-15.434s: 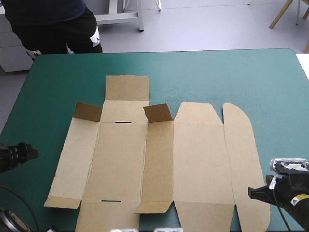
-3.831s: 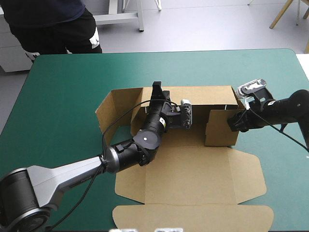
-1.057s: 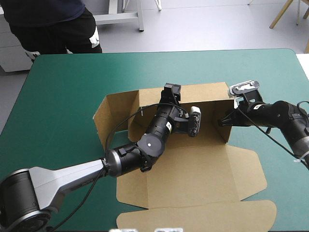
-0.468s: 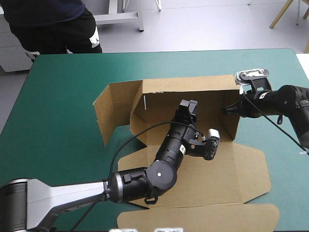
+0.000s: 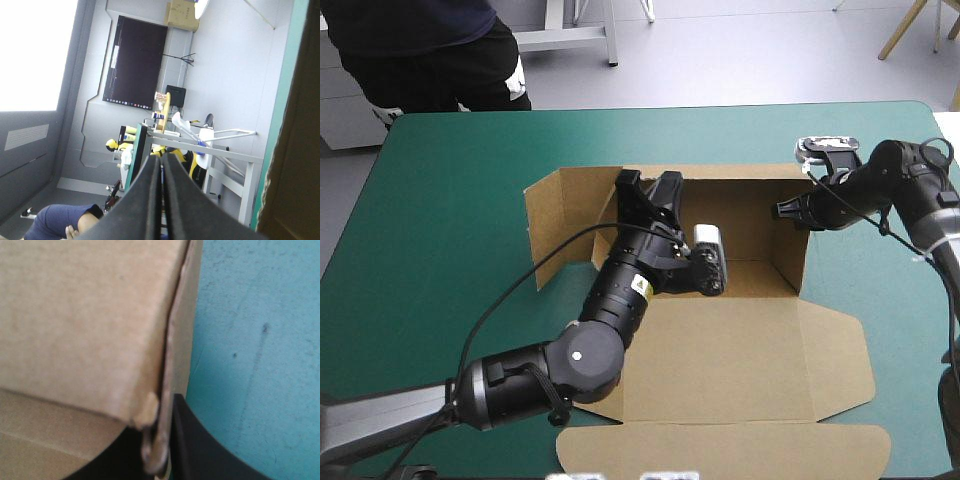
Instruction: Fold the box
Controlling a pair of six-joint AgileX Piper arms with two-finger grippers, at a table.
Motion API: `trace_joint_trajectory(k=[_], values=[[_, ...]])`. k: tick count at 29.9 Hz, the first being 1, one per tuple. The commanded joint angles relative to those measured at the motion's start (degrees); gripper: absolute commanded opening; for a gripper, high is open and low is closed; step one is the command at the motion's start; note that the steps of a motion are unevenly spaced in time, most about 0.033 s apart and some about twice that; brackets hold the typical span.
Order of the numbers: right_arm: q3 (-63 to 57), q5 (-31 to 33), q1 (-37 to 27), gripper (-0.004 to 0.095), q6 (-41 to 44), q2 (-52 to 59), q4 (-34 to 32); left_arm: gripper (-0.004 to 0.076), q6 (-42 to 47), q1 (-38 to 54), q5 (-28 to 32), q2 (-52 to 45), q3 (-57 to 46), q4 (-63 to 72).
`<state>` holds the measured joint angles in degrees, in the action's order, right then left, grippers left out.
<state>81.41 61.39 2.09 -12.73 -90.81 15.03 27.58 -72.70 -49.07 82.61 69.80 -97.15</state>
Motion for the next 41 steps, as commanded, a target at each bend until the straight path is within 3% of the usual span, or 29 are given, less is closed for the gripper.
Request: trace_joint_trajectory(k=[1,6,13,18,21,26,28,41], values=[[5.3,5.7,0.2,-0.0018,2.1,-3.2,1.0,-0.0006,1.1,3.9,0.2,-4.6,1.6,1.0],[12.2,6.3,0.2,-0.0018,2.8,-9.2,1.0,-0.0006,1.1,14.8,2.5,-7.0,1.6,11.8],[19.2,2.6,0.2,-0.0017,2.5,-15.4,0.7,-0.0006,0.5,31.5,-0.1,-7.4,1.6,24.4],[20.5,1.1,0.2,-0.0005,2.1,-17.0,-0.7,-0.0006,-5.3,41.2,1.6,-7.4,1.6,40.1],[20.5,1.0,0.3,0.0077,2.1,-17.0,-2.6,-0.0006,-8.1,45.7,1.9,-7.4,1.6,48.2],[21.4,-0.5,0.3,0.0426,2.1,-17.0,-2.5,-0.0006,-13.4,52.0,1.9,-7.4,1.6,58.7],[21.9,-1.4,0.3,0.0523,2.1,-17.0,-2.2,-0.0006,-14.6,54.3,1.9,-7.4,1.6,61.9],[25.2,1.4,0.3,0.0544,1.1,-12.1,-4.3,-0.0006,-29.5,78.9,2.3,-7.4,1.6,92.7]])
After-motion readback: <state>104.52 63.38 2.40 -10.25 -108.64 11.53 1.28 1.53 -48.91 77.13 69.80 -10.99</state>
